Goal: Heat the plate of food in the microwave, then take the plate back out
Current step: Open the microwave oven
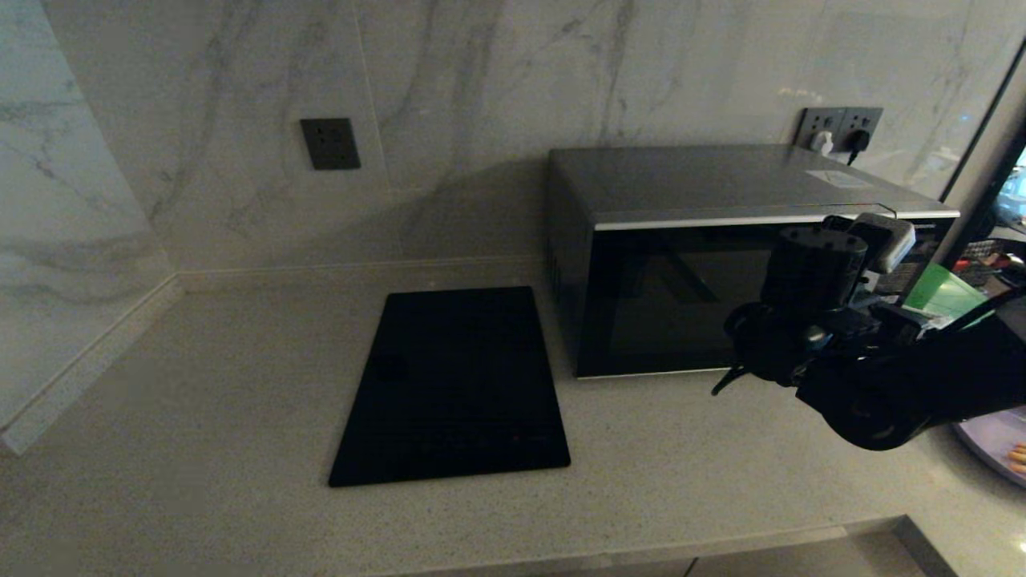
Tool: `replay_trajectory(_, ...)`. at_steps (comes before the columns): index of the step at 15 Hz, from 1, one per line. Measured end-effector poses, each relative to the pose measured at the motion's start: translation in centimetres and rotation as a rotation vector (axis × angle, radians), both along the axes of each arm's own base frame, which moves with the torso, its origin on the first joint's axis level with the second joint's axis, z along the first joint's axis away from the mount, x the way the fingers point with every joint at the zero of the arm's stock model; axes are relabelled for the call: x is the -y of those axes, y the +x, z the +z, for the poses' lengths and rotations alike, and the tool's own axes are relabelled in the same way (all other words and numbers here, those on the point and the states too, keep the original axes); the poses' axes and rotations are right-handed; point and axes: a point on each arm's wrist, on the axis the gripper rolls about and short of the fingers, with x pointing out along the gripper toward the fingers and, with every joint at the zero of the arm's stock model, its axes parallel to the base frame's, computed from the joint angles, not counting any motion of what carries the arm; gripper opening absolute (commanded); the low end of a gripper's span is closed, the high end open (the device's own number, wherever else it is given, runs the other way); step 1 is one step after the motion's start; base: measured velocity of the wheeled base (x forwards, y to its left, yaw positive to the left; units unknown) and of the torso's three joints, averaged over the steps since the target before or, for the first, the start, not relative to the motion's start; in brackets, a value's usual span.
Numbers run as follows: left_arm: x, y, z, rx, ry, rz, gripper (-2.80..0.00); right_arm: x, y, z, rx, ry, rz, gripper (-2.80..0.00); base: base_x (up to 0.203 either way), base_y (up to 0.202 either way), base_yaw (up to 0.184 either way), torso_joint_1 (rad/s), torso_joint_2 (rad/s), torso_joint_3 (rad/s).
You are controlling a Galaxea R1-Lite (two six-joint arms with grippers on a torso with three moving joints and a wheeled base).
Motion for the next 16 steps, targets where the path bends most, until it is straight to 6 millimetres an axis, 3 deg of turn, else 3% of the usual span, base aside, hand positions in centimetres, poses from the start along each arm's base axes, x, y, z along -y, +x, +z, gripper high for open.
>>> replay_trajectory(3,0.0,0.0,0.0,0.0,0.0,0.0,-2.8,2.5,1.4,-0.5,0.0,0.0,-0.077,0.0,0.0,0.0,0.0,0.0,0.0,0.0)
replay_trajectory(7,0.0,0.0,0.0,0.0,0.0,0.0,-2.8,4.7,2.8,0.8,0.065,0.018,-0.142,0.0,0.0,0.0,0.0,0.0,0.0,0.0)
replay_trajectory(16,0.0,0.0,0.0,0.0,0.0,0.0,-2.8,6.0,3.4,0.1,0.04,0.011,-0.138,0.0,0.0,0.0,0.0,0.0,0.0,0.0)
